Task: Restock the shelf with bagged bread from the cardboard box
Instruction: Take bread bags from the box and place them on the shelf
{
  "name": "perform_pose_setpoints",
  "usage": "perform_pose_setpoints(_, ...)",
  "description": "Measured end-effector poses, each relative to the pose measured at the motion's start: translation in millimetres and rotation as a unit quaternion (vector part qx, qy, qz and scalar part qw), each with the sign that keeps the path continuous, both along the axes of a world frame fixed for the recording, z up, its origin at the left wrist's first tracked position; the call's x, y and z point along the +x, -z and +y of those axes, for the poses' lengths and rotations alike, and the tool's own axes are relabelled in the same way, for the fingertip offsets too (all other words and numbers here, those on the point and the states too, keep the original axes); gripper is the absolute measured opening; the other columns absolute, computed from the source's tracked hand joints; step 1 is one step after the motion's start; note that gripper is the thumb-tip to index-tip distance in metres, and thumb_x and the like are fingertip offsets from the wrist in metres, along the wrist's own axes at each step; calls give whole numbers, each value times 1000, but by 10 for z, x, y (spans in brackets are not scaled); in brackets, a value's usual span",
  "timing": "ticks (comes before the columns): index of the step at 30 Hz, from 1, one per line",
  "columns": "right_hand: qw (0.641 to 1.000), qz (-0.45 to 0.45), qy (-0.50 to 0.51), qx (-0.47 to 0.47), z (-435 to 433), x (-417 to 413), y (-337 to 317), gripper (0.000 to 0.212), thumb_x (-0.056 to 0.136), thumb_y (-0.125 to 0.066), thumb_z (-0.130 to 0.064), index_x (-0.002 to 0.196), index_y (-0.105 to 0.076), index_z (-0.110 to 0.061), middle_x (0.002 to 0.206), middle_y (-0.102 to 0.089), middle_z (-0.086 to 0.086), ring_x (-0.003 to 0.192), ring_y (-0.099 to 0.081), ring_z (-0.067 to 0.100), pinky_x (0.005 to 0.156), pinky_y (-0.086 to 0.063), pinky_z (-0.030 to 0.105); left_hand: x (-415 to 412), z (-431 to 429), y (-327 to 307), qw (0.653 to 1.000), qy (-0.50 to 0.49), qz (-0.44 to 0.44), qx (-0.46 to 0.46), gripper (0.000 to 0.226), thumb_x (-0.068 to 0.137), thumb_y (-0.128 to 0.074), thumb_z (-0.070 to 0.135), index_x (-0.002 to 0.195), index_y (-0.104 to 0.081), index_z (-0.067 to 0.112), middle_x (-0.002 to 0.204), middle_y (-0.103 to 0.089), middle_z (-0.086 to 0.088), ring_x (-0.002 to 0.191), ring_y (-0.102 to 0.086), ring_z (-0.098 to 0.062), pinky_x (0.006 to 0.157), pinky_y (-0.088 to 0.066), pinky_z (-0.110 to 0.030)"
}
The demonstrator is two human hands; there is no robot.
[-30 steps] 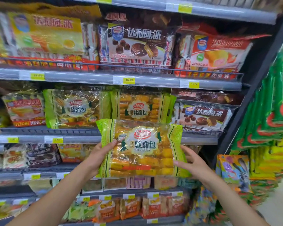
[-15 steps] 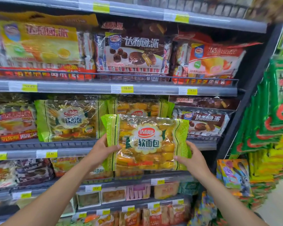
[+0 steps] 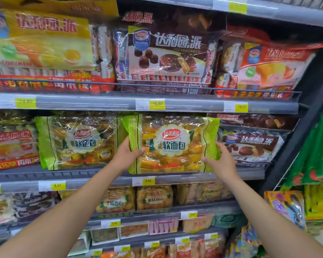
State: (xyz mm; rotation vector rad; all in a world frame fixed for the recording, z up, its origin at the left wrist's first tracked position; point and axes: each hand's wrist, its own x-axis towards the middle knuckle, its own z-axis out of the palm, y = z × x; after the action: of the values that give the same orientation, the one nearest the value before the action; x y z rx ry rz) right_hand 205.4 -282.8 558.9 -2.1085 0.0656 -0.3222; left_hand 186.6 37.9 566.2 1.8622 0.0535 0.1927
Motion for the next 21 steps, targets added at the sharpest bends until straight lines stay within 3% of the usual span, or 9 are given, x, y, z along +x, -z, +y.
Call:
perform_pose_setpoints(4, 1000, -6, 12, -6, 105, 209, 8, 85, 80, -83, -27, 152, -37, -22, 157, -40, 3, 145, -36, 26, 115, -35, 49, 218, 12, 34, 1000, -9, -1, 3, 93, 94, -68, 35, 161, -6, 16, 167, -16, 0, 153, -16, -24, 121, -19, -44)
perform_pose_setpoints(9, 999, -9, 25, -19, 179, 423, 85, 84, 81, -82, -26, 151, -38, -18, 156, -41, 5, 144, -36, 27, 115, -34, 48, 358, 18, 54, 998, -41, 13, 41, 93, 94, -67, 37, 160, -8, 9, 168, -15, -6, 154, -16, -26, 121, -20, -42)
perform_pose_setpoints(12, 999, -19, 28, -17, 203, 525, 165, 84, 81, -82, -27, 151, -38, -18, 155, -42, 5, 144, -37, 26, 116, -35, 49, 404, -5, 42, 995, -63, 12, 74, 92, 94, -67, 38, 159, -11, 5, 166, -19, -9, 153, -19, -28, 121, -23, -42)
perform_pose_setpoints(14, 999, -19, 36, -15, 201, 559, 223, 83, 81, -82, -32, 150, -38, -21, 154, -43, 3, 142, -38, 25, 113, -37, 50, 414, -22, 36, 989, -99, 18, 109, 92, 90, -71, 42, 157, -21, 4, 161, -32, -11, 148, -31, -30, 116, -33, -43)
perform_pose_setpoints(16, 995, -24, 83, -51, 196, 573, 287, 81, 77, -82, -45, 144, -43, -22, 147, -48, 2, 135, -44, 25, 108, -43, 51, 445, -9, 72, 970, -168, 8, 177, 84, 80, -77, 54, 139, -42, 5, 138, -54, -13, 122, -55, -32, 93, -52, -41)
perform_pose_setpoints(18, 982, -35, 153, -106, 195, 573, 349, 67, 71, -81, -58, 119, -52, -21, 124, -55, 3, 114, -54, 25, 91, -51, 46, 433, -6, 101, 950, -234, 6, 205, 75, 70, -79, 64, 112, -47, 9, 104, -59, -7, 87, -60, -24, 67, -55, -36)
perform_pose_setpoints(21, 983, -41, 138, -116, 246, 548, 444, 44, 80, -74, -54, 76, -48, -20, 75, -56, 0, 68, -55, 21, 56, -39, 32, 385, -88, 146, 950, -253, 16, 183, 59, 75, -77, 62, 95, -48, 14, 76, -59, 2, 65, -58, -16, 58, -49, -35)
